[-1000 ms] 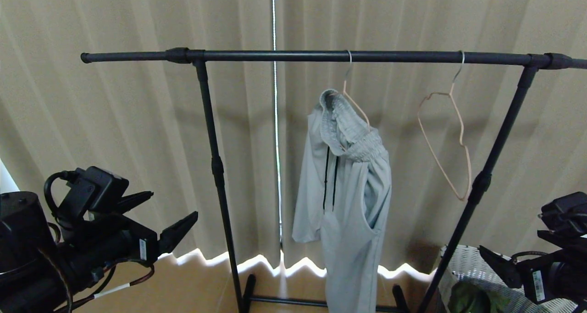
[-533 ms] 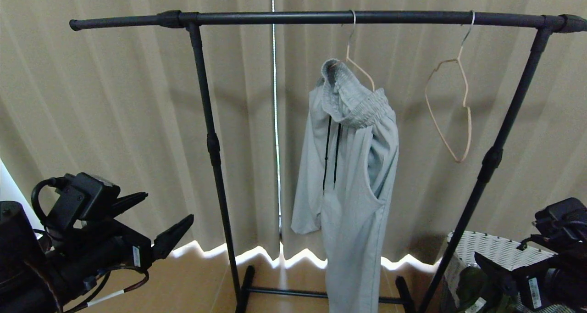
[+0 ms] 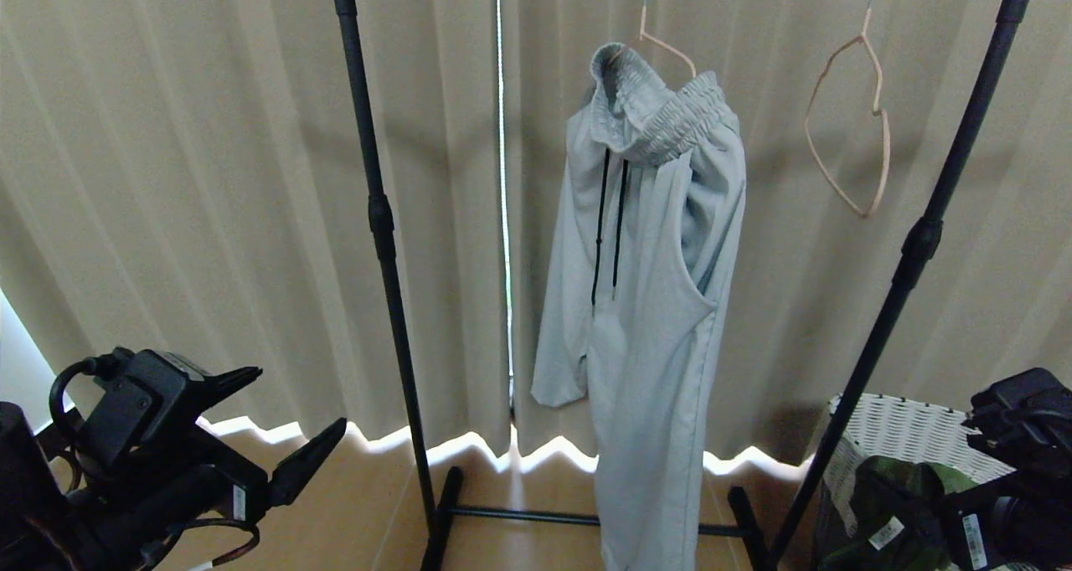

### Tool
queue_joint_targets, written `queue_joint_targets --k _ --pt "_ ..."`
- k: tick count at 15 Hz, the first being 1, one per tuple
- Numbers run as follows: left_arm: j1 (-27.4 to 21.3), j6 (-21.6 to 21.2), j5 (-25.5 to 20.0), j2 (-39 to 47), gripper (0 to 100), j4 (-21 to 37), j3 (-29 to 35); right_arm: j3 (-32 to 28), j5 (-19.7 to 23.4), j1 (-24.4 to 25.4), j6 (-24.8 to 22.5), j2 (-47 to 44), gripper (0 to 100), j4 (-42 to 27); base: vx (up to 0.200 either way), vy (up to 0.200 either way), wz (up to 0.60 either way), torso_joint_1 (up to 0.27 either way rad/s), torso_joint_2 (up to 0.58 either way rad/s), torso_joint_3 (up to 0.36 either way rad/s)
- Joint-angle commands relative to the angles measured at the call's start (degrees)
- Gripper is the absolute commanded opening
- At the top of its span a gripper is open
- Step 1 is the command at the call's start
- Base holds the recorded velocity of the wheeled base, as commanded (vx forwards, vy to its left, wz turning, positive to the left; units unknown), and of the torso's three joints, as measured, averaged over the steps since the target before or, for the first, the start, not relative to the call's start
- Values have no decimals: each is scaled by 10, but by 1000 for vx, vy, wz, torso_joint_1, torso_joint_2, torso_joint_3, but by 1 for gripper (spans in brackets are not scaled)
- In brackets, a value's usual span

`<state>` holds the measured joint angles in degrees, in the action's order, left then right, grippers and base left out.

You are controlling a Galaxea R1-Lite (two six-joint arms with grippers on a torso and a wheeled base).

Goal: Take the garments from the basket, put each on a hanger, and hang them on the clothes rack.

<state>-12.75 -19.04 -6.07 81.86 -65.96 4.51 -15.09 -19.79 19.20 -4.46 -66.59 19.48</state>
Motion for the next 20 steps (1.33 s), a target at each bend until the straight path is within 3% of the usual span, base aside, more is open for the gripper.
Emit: queue_joint_targets --k 1,9,18,20 --pt "2 0 0 1 100 -1 -2 2 0 0 -3 -4 100 -1 0 0 0 -41 90 46" --pt "1 -2 0 -8 100 0 -6 18 2 27 -36 -4 100 1 0 0 0 -3 10 11" --pt "-2 -2 -1 -7 100 0 -10 23 14 35 -36 -4 100 0 200 -200 0 1 5 4" --pt "-2 -3 -1 -8 100 0 -10 23 14 35 -36 -2 100 1 0 0 0 0 0 0"
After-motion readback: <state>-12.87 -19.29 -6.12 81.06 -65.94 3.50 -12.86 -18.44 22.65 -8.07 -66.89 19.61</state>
